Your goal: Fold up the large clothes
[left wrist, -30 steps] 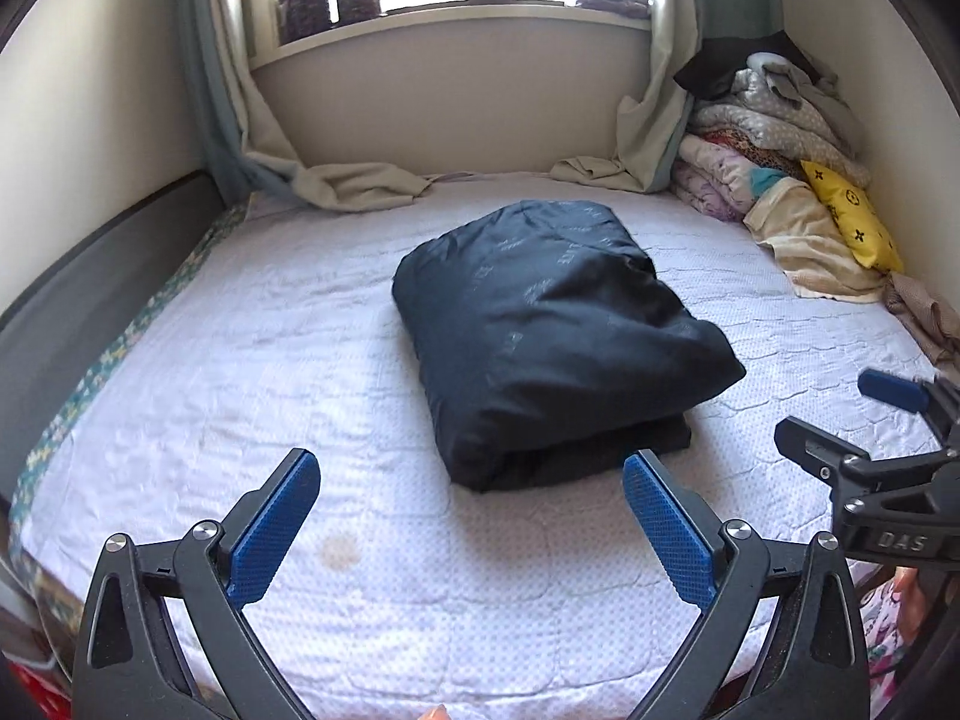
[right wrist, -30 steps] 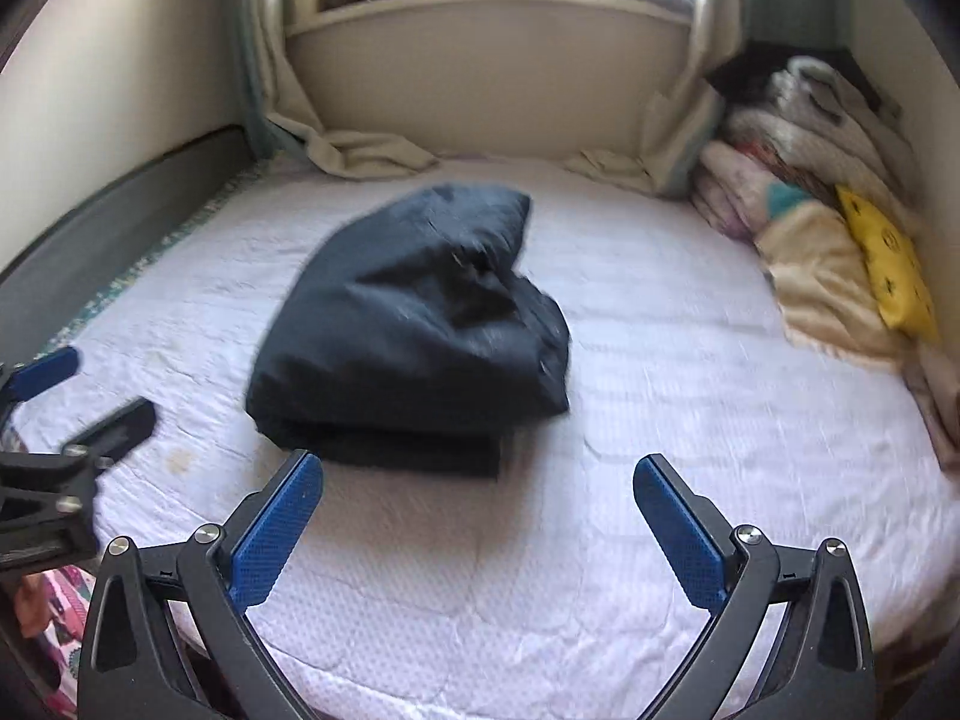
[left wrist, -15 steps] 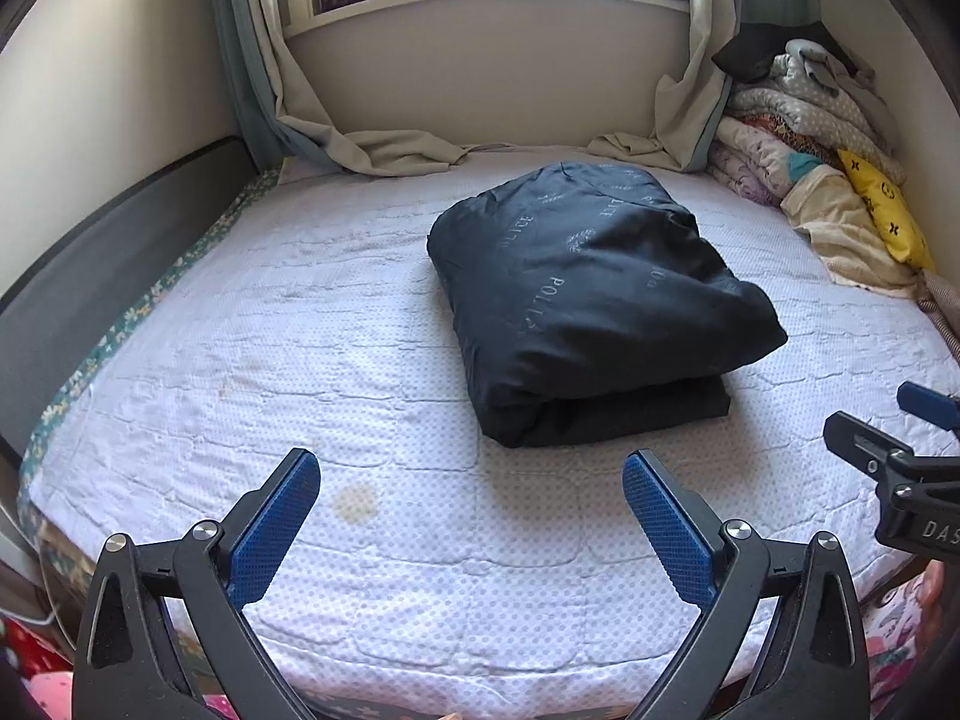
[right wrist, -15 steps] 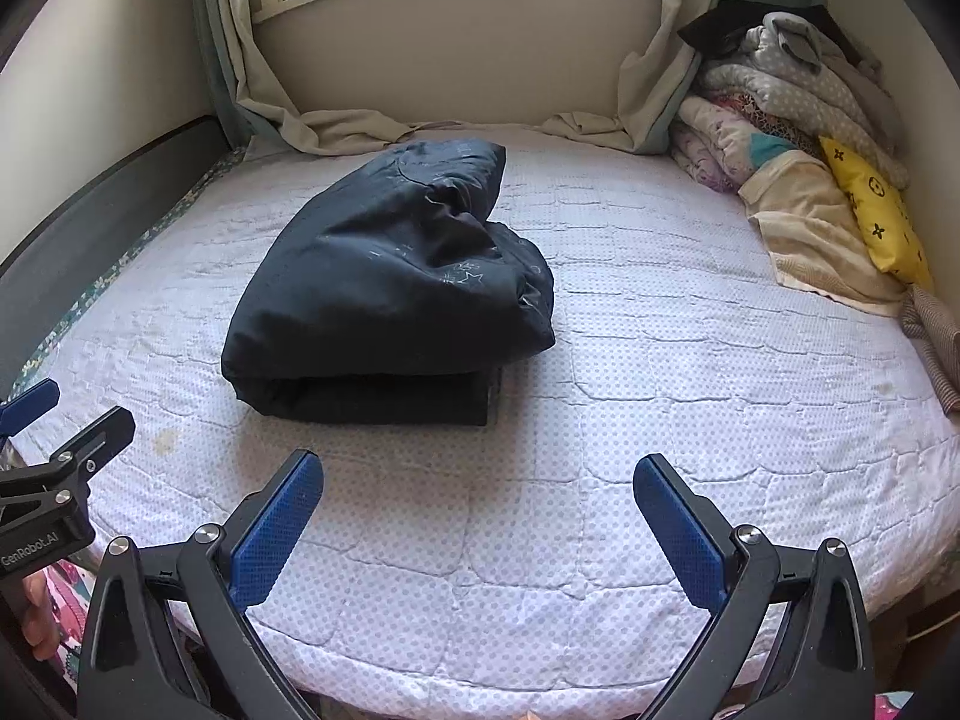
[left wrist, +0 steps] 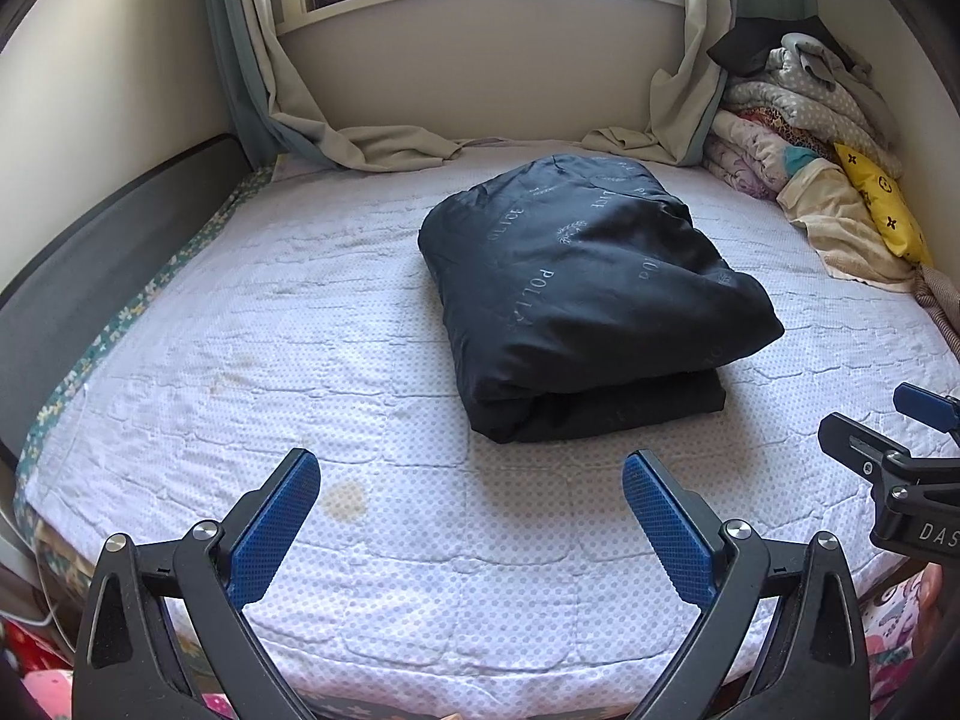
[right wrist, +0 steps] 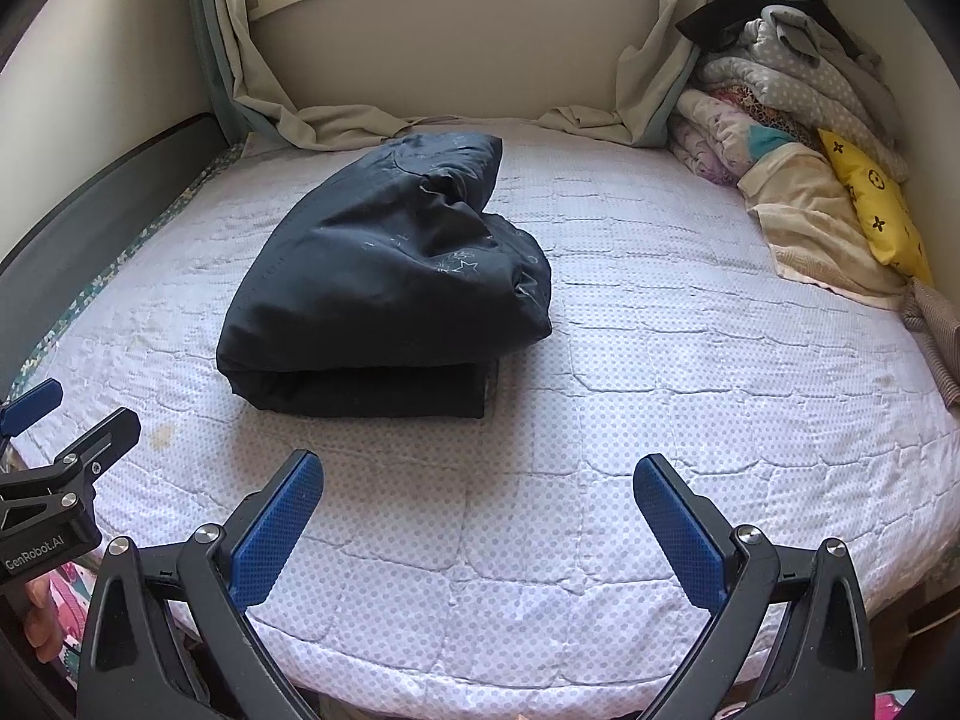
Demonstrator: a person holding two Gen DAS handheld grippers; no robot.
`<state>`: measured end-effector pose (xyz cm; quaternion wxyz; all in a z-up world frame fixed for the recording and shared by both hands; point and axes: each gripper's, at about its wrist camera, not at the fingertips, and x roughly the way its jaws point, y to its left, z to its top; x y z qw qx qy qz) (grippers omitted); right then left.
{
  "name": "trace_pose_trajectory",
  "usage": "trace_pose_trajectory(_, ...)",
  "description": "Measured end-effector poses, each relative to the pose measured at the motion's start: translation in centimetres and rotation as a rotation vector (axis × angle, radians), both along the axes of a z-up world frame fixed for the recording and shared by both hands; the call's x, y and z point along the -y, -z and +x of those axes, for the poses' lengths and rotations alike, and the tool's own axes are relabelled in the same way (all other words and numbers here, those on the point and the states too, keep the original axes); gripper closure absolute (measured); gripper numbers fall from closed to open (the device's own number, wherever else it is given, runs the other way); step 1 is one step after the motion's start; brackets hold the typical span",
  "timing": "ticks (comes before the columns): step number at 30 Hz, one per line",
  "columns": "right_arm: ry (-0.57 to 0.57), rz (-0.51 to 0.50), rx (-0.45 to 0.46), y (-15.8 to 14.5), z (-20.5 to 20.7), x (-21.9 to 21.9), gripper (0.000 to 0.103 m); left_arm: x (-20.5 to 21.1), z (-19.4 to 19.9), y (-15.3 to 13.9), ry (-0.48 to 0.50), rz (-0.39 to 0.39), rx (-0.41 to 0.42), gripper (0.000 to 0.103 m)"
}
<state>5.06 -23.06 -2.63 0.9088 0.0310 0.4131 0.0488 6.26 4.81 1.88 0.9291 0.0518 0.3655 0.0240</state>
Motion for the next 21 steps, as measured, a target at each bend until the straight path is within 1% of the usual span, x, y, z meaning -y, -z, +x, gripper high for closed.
trace_pose_trajectory(21, -0.003, 0.013, -0.007, 0.09, -0.02, 0.25, 0.0, -0.18, -0.22, -0.27, -0.01, -0.004, 0.012, 0.001)
